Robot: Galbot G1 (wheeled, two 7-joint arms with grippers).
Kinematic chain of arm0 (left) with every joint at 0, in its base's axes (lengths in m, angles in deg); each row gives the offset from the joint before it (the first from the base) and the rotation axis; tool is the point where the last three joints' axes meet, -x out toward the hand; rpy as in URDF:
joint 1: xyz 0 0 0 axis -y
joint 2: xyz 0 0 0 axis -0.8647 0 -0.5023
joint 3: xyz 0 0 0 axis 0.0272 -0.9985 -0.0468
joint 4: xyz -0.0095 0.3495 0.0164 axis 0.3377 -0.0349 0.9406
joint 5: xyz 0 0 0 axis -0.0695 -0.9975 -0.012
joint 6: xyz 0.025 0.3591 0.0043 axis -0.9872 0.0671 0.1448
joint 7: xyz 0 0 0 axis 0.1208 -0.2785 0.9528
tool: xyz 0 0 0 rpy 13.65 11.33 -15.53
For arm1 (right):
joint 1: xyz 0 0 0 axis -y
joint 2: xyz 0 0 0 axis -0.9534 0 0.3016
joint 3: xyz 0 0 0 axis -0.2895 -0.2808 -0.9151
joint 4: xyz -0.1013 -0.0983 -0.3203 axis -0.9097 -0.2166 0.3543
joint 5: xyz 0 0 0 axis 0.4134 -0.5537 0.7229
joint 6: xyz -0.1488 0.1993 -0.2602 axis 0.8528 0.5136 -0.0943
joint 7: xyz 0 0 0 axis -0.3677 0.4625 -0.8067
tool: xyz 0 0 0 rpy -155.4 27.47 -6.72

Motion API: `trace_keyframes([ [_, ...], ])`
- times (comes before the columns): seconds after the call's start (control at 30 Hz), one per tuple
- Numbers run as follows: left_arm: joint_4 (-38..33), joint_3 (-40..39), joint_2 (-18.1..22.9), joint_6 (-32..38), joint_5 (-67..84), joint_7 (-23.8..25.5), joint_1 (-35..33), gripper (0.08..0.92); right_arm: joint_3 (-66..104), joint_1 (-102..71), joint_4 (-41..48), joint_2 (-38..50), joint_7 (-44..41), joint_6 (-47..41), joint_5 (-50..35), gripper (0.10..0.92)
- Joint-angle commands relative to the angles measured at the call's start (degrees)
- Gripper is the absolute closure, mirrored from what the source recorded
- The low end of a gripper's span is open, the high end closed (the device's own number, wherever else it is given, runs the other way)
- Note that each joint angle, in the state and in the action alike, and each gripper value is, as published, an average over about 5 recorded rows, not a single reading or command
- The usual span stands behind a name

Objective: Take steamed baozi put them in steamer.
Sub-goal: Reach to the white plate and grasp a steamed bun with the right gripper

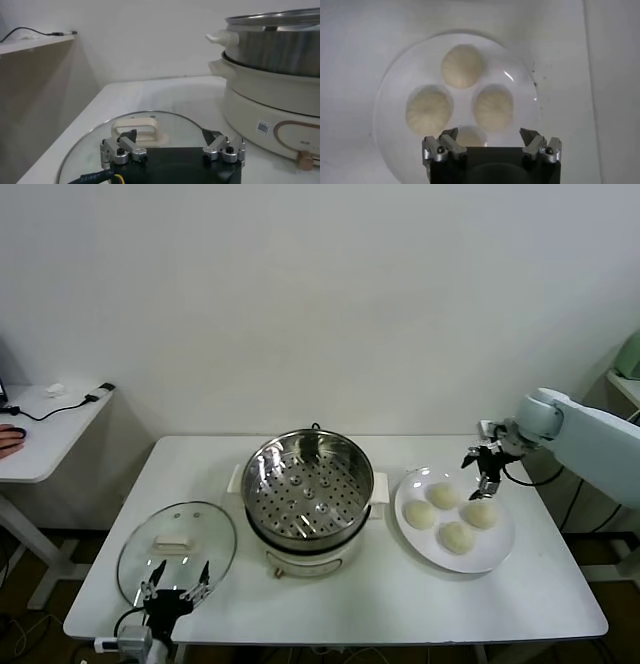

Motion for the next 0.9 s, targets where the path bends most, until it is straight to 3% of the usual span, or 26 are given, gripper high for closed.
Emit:
trace_keyframes([
  [0.03,0.2,0.0,0.2,0.2,0.1,0.0,0.0,0.177,-2.4,-2.6,10.1,-8.3,-0.7,0.3,1.1,0.203],
  [0.33,0.2,-0.1,0.3,0.8,0.0,0.0,-0.4,0.177,3.4,-6.6,18.4,-13.5,1.4,1.4,3.4,0.203],
  [0.7,-0.1,-0.6,0.5,1.4,-1.0,0.2,-1.1,0.177,5.7,-8.9,19.6,-14.6,1.8,0.7,4.3,0.203],
  [0.9,-0.5,-0.6,0.7,1.5,-1.3,0.2,-1.3,0.177,7.0,-9.3,19.9,-14.7,2.2,0.4,5.7,0.307],
])
